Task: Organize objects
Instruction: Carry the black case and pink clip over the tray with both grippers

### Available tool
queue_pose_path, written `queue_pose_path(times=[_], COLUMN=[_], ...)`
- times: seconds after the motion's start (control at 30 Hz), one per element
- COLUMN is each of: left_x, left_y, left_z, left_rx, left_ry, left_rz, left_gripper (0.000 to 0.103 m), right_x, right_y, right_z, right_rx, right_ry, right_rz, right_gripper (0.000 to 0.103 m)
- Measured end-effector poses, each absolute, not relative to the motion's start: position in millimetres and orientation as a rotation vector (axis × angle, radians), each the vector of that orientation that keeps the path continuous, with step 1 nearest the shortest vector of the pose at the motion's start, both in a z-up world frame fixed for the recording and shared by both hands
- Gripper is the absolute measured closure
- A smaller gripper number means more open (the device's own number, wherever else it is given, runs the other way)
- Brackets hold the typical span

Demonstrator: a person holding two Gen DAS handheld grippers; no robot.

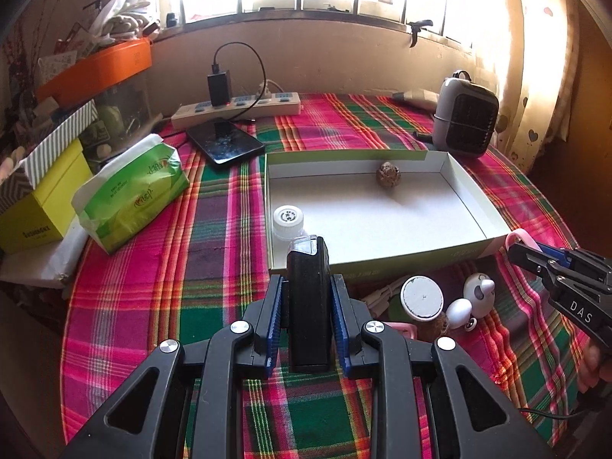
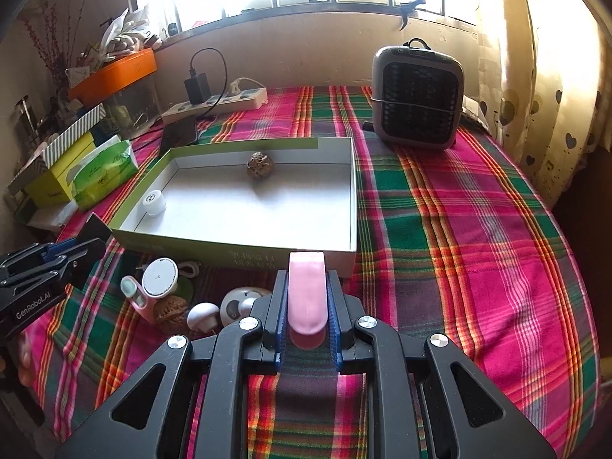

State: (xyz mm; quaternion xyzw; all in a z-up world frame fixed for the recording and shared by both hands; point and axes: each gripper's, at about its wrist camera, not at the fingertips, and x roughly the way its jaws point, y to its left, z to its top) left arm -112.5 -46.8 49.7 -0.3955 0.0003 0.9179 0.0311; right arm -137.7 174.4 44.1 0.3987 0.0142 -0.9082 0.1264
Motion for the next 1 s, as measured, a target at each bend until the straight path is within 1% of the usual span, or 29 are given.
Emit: queue_pose_path(times=[0.67,1.0], left_x=[-162,-197], left_y=[-37,-34], left_z=[61,54], left_rx=[-1.207,-1.249], left_ry=[0.008,0.008], left_rz=[2.807,2.787], left_gripper=[0.081,0.081], right_x=[-179,-206], right_y=[168,159], right_z=[55,53], right_rx=[1.160,1.169], right_ry=[0.022,0.036], right_rz=[-2.618,-2.601], right_gripper=[0.084,0.084])
